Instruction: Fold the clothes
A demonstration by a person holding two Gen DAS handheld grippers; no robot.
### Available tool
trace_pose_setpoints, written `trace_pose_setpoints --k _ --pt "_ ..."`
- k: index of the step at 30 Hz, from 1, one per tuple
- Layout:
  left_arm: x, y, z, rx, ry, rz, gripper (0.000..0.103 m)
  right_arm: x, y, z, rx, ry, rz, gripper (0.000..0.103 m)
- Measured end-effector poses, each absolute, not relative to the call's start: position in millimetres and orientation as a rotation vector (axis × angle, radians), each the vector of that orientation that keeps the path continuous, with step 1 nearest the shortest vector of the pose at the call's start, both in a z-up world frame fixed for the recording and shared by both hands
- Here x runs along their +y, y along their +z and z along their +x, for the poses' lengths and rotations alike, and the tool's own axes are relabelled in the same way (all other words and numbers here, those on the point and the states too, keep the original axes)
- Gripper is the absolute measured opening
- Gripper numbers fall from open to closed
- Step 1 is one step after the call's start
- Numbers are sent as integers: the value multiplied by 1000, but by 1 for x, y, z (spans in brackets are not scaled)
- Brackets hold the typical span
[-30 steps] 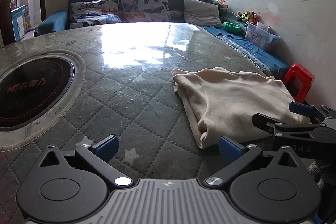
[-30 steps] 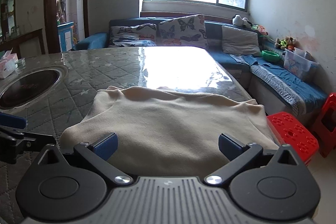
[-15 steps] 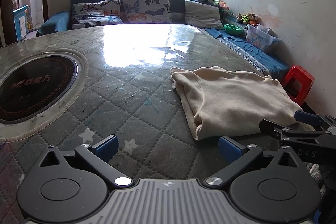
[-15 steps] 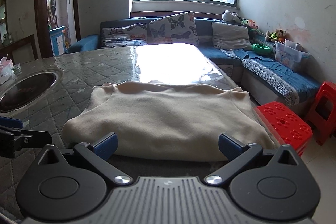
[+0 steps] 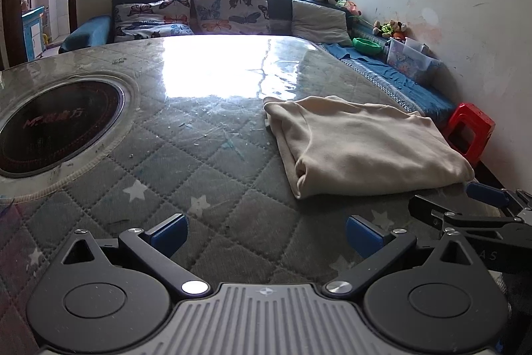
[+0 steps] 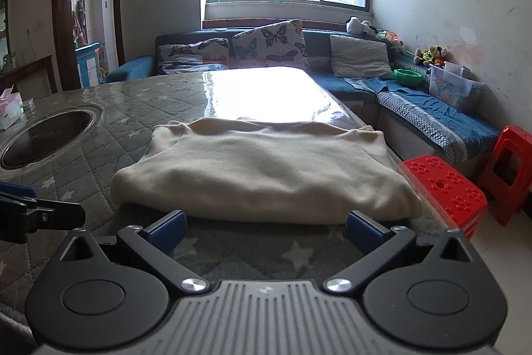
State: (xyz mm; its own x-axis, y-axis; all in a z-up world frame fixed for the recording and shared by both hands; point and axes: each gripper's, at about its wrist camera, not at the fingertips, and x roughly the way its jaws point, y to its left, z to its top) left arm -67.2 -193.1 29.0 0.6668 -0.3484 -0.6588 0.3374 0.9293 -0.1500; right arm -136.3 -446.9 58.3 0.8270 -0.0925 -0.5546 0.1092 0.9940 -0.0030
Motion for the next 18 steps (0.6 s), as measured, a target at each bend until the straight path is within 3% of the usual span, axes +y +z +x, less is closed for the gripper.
trace_pose_setpoints --k 18 --pt "-189 23 -91 721 -372 -28 103 -440 47 -159 581 -107 48 103"
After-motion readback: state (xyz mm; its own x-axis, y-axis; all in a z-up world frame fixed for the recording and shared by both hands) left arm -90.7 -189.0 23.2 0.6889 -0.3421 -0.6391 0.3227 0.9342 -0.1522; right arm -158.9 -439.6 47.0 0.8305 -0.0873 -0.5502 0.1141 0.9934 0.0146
